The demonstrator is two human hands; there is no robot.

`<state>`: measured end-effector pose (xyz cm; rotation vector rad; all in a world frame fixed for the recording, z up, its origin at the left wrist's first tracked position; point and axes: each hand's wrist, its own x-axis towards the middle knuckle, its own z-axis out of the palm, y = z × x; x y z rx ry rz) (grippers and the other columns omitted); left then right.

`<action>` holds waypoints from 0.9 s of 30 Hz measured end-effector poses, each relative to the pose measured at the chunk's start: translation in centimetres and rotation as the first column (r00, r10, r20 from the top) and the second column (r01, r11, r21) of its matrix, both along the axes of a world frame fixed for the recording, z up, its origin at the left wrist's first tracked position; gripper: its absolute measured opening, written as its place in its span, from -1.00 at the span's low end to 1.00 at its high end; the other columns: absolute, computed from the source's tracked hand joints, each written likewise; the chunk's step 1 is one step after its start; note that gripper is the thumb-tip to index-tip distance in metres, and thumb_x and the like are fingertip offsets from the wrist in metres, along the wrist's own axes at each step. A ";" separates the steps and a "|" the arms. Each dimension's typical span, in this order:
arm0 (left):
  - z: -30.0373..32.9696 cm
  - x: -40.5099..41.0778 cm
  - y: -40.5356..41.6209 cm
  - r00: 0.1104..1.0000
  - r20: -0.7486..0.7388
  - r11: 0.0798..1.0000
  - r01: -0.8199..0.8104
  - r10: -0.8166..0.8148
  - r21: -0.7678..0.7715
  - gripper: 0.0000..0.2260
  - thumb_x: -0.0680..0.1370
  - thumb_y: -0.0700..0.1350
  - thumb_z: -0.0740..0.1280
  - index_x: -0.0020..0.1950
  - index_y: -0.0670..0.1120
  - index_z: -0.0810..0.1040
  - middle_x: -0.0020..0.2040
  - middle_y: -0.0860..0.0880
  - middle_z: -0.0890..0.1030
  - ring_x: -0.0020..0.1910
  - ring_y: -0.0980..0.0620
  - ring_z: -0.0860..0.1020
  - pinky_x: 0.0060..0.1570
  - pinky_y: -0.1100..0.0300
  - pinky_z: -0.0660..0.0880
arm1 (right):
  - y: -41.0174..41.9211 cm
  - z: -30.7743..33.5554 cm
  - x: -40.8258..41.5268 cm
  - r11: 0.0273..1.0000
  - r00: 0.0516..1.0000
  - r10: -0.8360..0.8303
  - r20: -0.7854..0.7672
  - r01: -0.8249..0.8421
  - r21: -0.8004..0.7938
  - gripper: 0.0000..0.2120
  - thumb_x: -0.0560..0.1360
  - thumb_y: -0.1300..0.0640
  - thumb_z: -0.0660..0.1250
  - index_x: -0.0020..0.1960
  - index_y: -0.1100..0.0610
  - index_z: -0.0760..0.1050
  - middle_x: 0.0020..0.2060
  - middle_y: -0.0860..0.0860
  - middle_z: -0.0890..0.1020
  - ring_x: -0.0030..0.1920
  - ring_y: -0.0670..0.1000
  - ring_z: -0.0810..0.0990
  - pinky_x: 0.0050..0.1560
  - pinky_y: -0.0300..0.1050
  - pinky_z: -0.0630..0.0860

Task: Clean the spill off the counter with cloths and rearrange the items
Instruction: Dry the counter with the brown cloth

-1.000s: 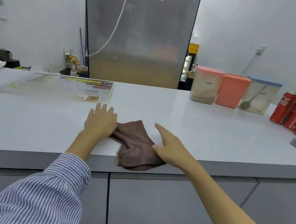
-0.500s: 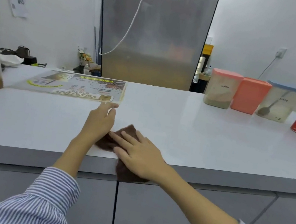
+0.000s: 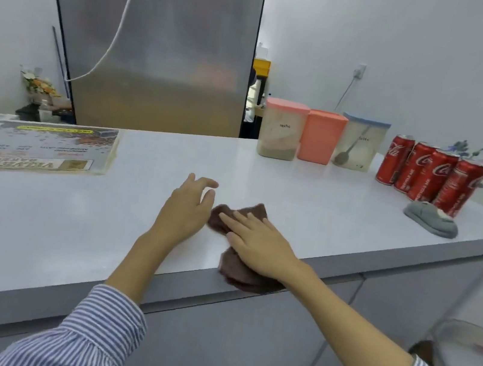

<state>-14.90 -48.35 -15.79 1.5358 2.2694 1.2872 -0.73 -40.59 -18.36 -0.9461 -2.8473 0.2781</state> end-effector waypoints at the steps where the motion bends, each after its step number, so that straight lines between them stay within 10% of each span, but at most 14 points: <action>1: 0.1 0.7 0.7 1.000 -0.012 1.000 0.027 -0.027 -0.009 -0.72 0.62 -0.08 0.09 0.28 0.03 0.45 0.46 -0.13 0.29 0.43 -0.06 0.26 0.25 0.08 0.28 | 0.5 0.2 1.3 1.000 1.000 -0.003 -0.002 0.003 -0.013 -0.56 0.64 0.00 -0.09 0.52 -0.13 0.03 0.54 -0.09 0.06 0.53 -0.01 0.01 0.50 -0.02 -0.09; 9: -0.2 3.2 4.4 0.996 -0.044 0.996 0.082 -0.083 -0.037 -0.75 0.62 -0.06 0.09 0.24 0.04 0.46 0.30 -0.09 0.43 -0.07 -0.05 0.49 0.10 0.04 0.40 | 13.0 0.6 11.3 0.826 0.828 -0.561 -0.001 0.561 0.050 -0.57 0.61 0.06 -0.09 0.46 0.03 0.20 0.47 0.03 0.26 0.45 0.16 0.19 0.45 0.24 -0.01; 17: 1.5 10.8 13.1 0.992 -0.094 0.997 0.082 -0.083 -0.011 -0.71 0.61 -0.10 0.12 0.32 -0.01 0.43 0.37 -0.11 0.39 0.22 -0.08 0.46 0.13 0.13 0.30 | 12.8 0.0 12.0 0.988 0.988 -0.154 -0.032 0.153 -0.015 -0.57 0.63 -0.06 -0.08 0.49 -0.15 0.14 0.53 -0.09 0.09 0.53 0.04 0.01 0.51 0.05 -0.09; 27: 0.2 15.2 19.4 0.998 -0.048 0.999 0.051 -0.052 -0.014 -0.74 0.60 -0.13 0.11 0.25 0.00 0.45 0.15 -0.05 0.51 0.06 -0.18 0.50 0.13 0.00 0.42 | 25.6 0.0 17.4 0.912 0.912 -0.411 -0.002 0.410 0.026 -0.54 0.63 -0.03 -0.13 0.50 0.00 0.14 0.52 0.05 0.14 0.49 0.19 0.09 0.47 0.13 -0.06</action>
